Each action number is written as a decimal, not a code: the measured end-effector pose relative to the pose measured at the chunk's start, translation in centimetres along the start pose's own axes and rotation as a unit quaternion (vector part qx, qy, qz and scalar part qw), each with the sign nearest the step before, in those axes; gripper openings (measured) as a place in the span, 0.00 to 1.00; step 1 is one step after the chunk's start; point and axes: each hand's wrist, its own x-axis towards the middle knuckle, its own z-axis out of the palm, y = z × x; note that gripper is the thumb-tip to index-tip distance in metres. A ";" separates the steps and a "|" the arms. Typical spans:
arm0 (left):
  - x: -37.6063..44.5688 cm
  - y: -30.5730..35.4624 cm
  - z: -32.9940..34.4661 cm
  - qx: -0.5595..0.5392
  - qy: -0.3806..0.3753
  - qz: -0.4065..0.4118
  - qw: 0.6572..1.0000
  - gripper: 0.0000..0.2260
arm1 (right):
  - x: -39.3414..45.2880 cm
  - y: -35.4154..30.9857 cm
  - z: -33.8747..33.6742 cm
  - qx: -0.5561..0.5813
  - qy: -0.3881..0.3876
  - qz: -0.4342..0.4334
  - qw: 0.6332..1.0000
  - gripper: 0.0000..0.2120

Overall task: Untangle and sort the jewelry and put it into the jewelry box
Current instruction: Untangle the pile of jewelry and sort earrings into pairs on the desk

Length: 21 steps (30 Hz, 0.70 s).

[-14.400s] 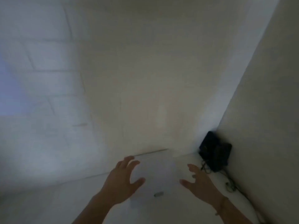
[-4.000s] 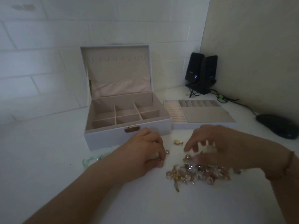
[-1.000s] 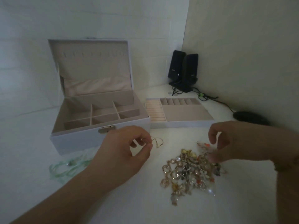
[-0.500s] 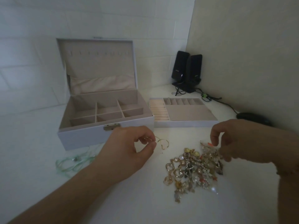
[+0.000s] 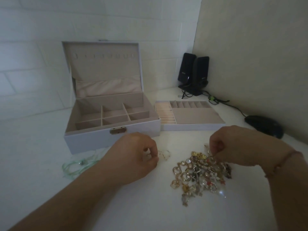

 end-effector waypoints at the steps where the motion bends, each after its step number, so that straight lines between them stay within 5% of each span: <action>1: 0.0 0.0 0.0 0.005 -0.011 0.003 1.000 0.10 | 0.0 0.1 -0.1 0.005 -0.005 0.000 1.000 0.05; 11: 0.1 -1.1 -1.4 0.061 -0.064 -0.031 0.996 0.03 | -0.2 2.5 -0.5 0.081 0.052 -0.073 0.993 0.10; 21: 0.0 -1.4 -1.8 0.058 -0.083 -0.041 0.994 0.10 | -0.2 3.4 -0.5 0.154 0.160 -0.160 0.962 0.11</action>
